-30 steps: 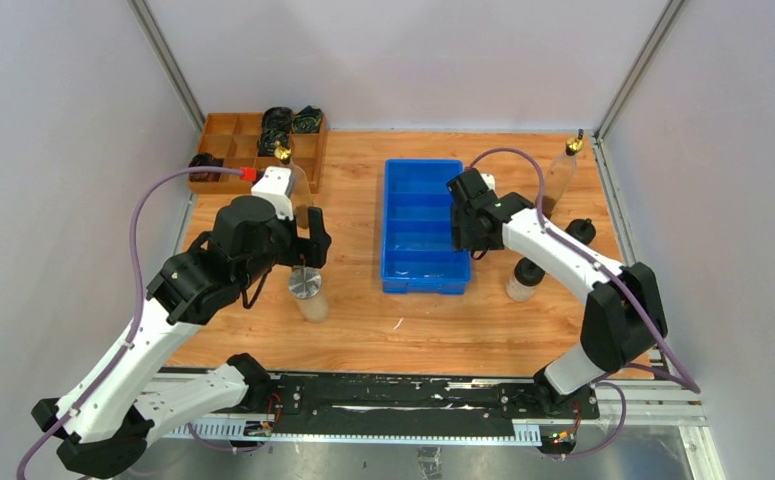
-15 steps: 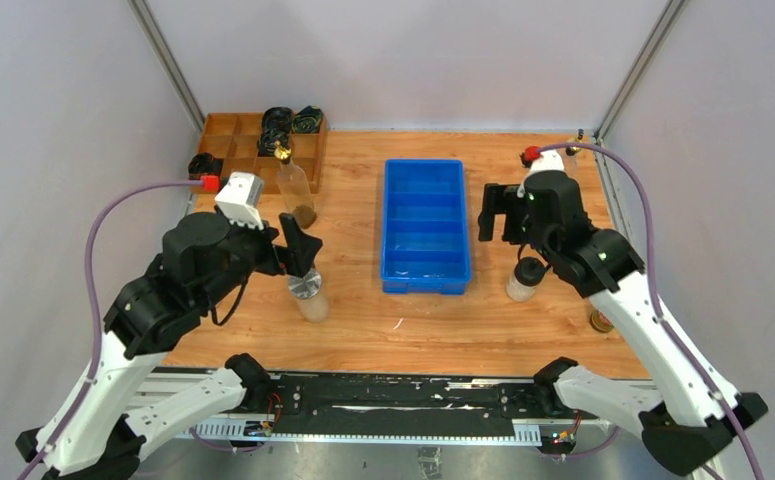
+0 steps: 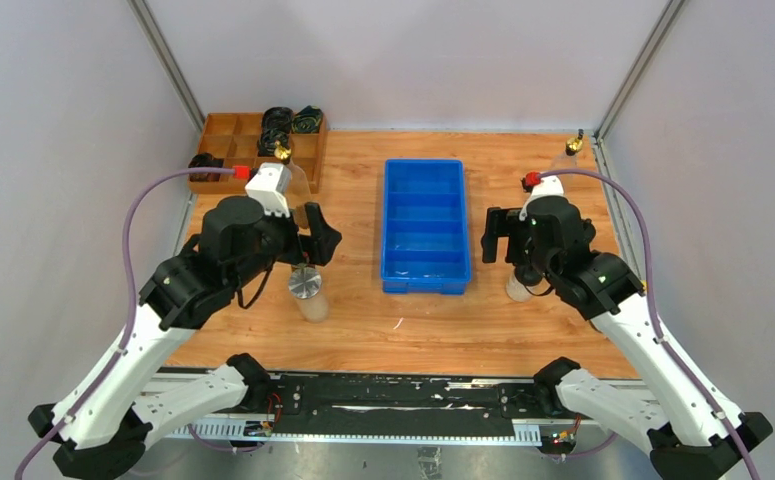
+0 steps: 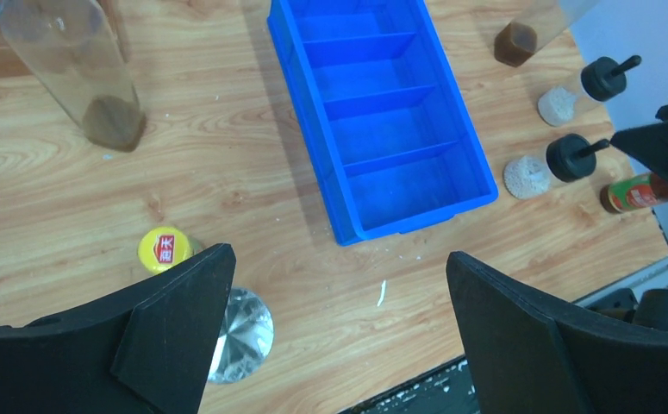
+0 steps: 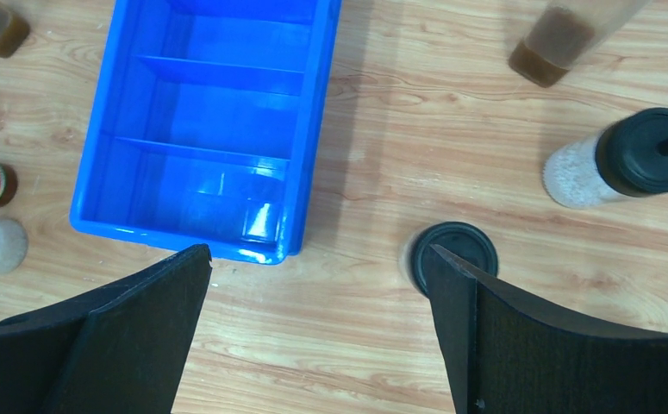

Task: Organize the condiment bottles
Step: Pick up the bottle from the center of the board.

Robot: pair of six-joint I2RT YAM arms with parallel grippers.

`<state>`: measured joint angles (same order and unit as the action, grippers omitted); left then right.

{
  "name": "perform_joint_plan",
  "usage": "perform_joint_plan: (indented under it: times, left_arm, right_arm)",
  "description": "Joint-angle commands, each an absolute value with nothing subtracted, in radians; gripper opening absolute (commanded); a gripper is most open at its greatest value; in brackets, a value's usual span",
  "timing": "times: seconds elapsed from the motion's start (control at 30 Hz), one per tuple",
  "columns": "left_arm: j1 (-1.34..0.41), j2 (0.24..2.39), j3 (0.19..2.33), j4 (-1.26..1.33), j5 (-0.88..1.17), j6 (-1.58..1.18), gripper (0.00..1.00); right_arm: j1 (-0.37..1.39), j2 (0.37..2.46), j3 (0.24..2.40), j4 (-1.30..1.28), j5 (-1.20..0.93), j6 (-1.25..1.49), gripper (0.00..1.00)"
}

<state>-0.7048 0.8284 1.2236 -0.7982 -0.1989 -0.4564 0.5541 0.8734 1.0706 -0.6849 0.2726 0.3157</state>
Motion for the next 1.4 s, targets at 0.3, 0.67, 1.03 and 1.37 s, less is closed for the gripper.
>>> perform_joint_plan:
  times: [0.3,0.67,1.03,1.37]
  left_arm:
    - [-0.712,0.814,1.083,-0.485,-0.194,-0.510,1.00]
    - [-0.710,1.068,1.503,-0.537,-0.164,-0.331,1.00]
    - [-0.410,1.280,1.641,-0.416,0.109,-0.414,1.00]
    - [-0.380,1.238,1.536,-0.432,-0.091,-0.166,1.00]
  right_arm:
    - [0.542,0.934,1.126,-0.732,0.382,0.260,1.00]
    - [0.541,0.925,1.252,-0.813,0.350,0.168,1.00]
    - [0.327,1.076,1.439,-0.603,0.297,0.122,1.00]
    - [0.293,1.332,1.670,-0.692,0.425,0.094,1.00]
